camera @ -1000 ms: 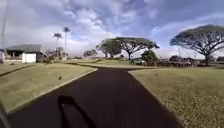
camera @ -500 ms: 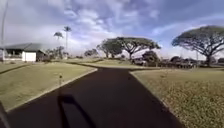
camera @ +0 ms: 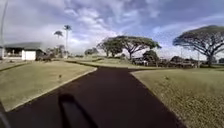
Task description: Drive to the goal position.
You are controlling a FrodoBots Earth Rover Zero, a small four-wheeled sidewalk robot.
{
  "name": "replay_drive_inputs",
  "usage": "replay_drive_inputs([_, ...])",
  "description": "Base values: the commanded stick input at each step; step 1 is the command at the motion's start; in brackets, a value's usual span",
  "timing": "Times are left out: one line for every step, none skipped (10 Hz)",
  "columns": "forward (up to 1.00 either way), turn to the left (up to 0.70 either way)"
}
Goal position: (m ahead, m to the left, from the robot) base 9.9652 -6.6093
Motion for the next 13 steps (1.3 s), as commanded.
replay_drive_inputs([0.7,0.0])
replay_drive_inputs([0.7,0.0])
replay_drive_inputs([0.7,0.0])
replay_drive_inputs([0.7,0.0])
replay_drive_inputs([0.7,0.0])
replay_drive_inputs([0.7,0.0])
replay_drive_inputs([0.7,0.0])
replay_drive_inputs([0.7,0.0])
replay_drive_inputs([0.7,0.0])
replay_drive_inputs([0.7,0.0])
replay_drive_inputs([0.7,0.0])
replay_drive_inputs([0.7,0.0])
replay_drive_inputs([0.7,0.0])
